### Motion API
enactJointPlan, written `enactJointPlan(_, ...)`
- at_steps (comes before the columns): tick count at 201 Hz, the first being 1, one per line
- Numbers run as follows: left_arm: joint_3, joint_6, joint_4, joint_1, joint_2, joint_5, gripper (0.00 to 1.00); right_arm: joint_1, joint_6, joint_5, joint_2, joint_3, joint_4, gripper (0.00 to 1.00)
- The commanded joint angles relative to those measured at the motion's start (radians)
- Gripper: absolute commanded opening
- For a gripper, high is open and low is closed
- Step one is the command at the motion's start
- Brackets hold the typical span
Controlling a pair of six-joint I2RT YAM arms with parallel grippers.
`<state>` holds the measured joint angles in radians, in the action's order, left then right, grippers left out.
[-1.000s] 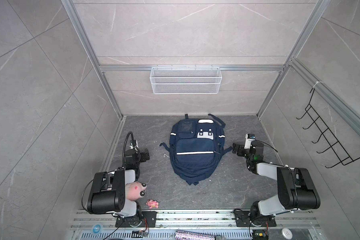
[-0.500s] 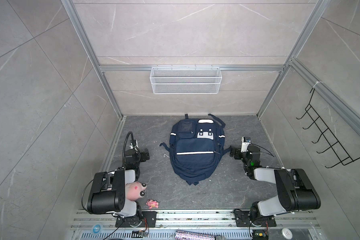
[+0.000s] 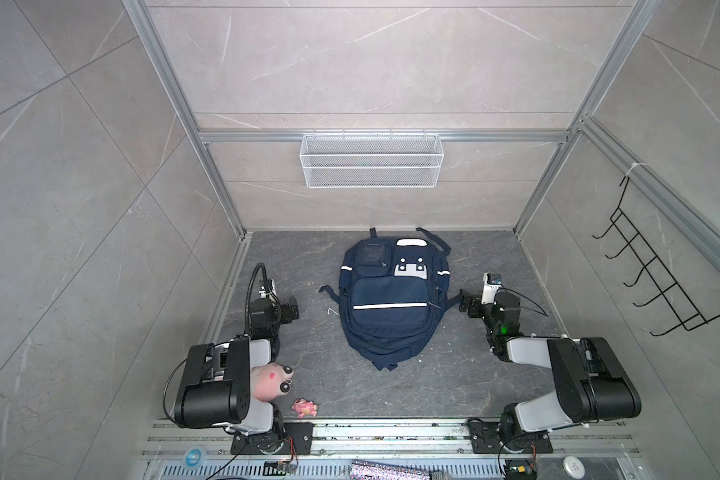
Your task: Pack the student bag
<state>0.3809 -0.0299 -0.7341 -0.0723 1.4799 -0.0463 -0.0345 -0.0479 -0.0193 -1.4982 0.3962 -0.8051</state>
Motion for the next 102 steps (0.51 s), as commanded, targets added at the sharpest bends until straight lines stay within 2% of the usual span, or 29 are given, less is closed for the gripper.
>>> enactJointPlan(1,0.007,-0.004,-0.054,-0.004,0.011,-0.003,1.0,-0.004,0.014,-0.011,0.0,-0.015,-0.024,1.0)
enactJointPlan(14,0.008,-0.004,-0.053,-0.004,0.011,-0.003,1.0,-0.005,0.019,-0.011,-0.003,-0.019,-0.027,1.0)
enactJointPlan(26,0.009,-0.003,-0.052,-0.004,0.011,-0.005,1.0,-0.005,0.011,-0.029,-0.026,-0.04,-0.107,1.0)
enactJointPlan(40,0.007,-0.003,-0.052,-0.003,0.011,-0.004,1.0,-0.005,0.011,-0.028,-0.013,-0.031,-0.057,1.0)
enactJointPlan(102,0.002,0.001,-0.059,-0.003,0.008,-0.01,1.0,-0.005,0.017,-0.023,-0.012,-0.039,-0.077,1.0)
